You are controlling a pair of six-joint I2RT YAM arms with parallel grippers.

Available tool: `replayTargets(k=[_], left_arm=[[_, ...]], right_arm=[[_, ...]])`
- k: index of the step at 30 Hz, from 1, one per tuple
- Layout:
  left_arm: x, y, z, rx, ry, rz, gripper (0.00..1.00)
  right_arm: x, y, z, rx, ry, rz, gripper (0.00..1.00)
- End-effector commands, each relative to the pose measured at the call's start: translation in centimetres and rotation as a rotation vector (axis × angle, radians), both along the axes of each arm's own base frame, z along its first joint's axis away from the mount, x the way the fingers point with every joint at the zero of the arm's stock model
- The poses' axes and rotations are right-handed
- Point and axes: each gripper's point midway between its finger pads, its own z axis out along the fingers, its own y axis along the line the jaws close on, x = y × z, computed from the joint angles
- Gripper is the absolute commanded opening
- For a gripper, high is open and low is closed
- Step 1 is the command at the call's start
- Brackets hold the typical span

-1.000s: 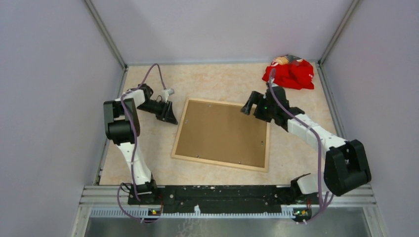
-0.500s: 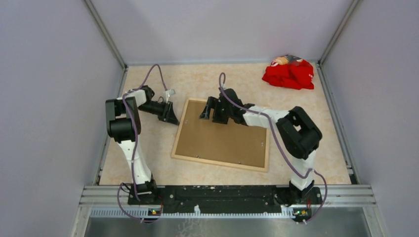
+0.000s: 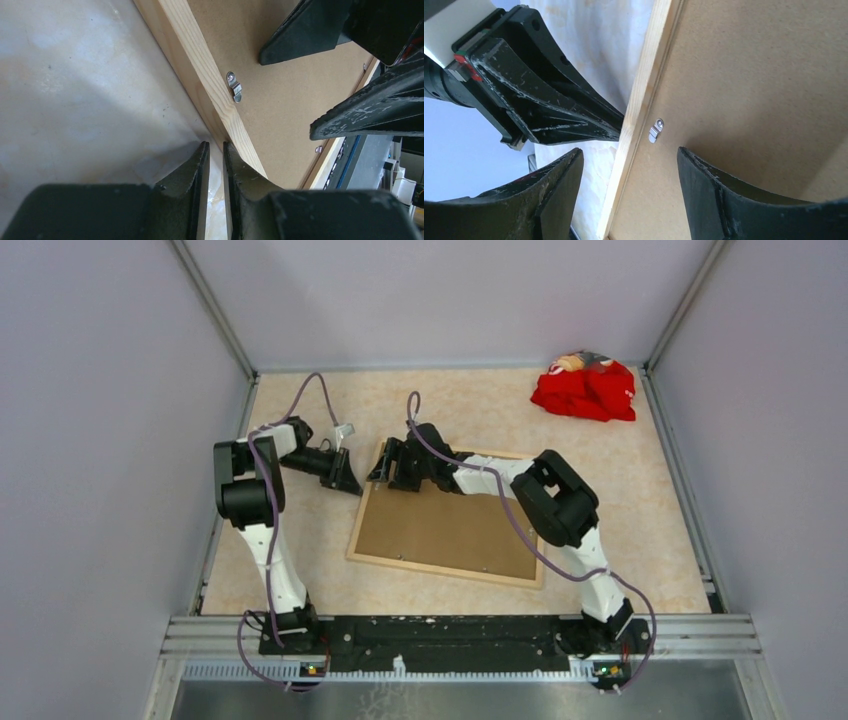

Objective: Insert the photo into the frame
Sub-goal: Install the photo frame at the center of the board.

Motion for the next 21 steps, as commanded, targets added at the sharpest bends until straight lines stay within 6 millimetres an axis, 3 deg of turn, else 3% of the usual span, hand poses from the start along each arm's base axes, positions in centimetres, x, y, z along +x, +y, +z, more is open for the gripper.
replayTargets(k=[1, 21], left_arm=[[-0.5, 0.1, -1.2, 0.025, -0.001, -0.017, 0.23], [-0.6, 0.1, -1.4, 0.028, 0.001, -0.019, 0.19]], right_arm=[[0.3, 1.9, 1.1, 0.056, -0.011, 0.011, 0.68], [-0.1, 3.6, 0.2, 0.08, 0.026, 0.031, 0.66]])
